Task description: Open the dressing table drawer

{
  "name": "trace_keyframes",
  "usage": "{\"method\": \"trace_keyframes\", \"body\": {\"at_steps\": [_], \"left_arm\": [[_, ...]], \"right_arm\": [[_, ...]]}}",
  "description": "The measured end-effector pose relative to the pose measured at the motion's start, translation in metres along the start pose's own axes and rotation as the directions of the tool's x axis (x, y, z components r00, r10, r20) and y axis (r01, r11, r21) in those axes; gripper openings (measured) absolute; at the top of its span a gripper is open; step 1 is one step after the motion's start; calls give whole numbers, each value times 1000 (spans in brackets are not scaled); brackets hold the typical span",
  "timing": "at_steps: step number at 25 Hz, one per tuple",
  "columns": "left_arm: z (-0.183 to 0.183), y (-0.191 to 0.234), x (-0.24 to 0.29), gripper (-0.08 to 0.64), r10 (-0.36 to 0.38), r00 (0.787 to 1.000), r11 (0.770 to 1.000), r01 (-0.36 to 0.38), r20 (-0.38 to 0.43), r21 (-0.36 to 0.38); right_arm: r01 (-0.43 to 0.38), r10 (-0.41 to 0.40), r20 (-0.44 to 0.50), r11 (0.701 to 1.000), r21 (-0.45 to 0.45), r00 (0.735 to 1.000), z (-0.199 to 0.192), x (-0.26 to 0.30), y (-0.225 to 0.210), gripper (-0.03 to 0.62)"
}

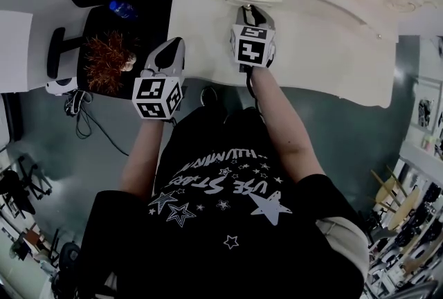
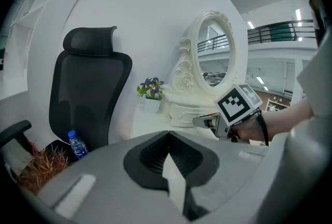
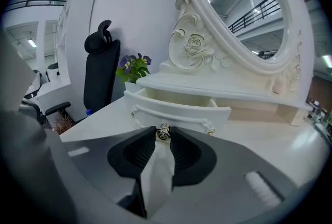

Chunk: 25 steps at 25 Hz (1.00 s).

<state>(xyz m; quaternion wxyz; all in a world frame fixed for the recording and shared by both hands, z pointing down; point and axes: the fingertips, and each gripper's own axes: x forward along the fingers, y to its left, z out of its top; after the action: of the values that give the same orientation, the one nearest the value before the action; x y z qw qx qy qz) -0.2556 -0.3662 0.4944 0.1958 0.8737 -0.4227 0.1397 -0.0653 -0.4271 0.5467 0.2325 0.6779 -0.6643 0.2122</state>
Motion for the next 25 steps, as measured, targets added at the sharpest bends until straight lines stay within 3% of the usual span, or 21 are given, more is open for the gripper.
{"method": "trace_keyframes", "body": {"at_steps": [25], "left_arm": [[-4, -10, -15, 2, 13, 1000, 1000, -13, 14, -6]], "right_arm": [[-5, 5, 1, 1000, 7, 1000, -16, -20, 9, 123]]}}
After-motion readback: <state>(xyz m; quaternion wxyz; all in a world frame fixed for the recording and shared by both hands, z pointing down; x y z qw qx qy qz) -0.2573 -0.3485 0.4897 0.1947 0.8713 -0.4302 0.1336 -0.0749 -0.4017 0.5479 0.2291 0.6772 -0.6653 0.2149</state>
